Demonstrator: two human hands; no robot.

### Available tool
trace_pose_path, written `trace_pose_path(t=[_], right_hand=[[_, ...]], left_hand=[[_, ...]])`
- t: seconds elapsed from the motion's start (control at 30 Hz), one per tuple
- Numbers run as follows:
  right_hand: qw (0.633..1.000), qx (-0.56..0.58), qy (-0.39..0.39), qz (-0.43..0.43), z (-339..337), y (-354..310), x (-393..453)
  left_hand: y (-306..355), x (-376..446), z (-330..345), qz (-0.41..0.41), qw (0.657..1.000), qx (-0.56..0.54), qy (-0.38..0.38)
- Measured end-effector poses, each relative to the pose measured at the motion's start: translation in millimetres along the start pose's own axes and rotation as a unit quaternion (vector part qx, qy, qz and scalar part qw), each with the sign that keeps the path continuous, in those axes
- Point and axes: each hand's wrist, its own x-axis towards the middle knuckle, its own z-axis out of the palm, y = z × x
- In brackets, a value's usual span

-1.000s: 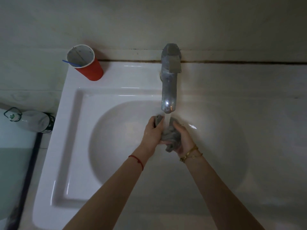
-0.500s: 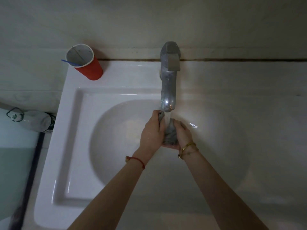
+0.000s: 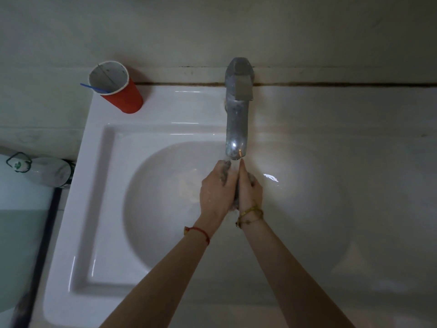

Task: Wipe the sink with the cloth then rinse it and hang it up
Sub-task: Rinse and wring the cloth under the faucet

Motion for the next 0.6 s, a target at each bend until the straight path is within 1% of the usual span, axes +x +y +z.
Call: trace_pose_path(t=[0.1,0.17,0.23,0.33,0.47,0.6], right_hand=[[0.998,-0.026,0.051,-0.029,7,-3,-2],[0.997,-0.033,0.058,-0.048,10,-7,-3],[0.996,-0.012,0.059,-0.062,12,-6,-3],[0.993,0.009,0.065,-0.100,12,-4,-2],[0.984,-0.046,0.059,-0.162,9,2,0],[0.960,-0.126,0.009,-0.248,-8,0,5]], left_hand=[[3,2,5,-0.097,0.991,-0.088,0.020],[6,3,6,-0.122,0.983,-0.134,0.040],[7,4,6,-0.146,0.976,-0.153,0.044],[8,8,4,-0.176,0.974,-0.141,0.028],[4,17,1,-0.216,0.969,-0.120,-0.028],[2,16,0,-0.237,0.966,-0.080,-0.072]])
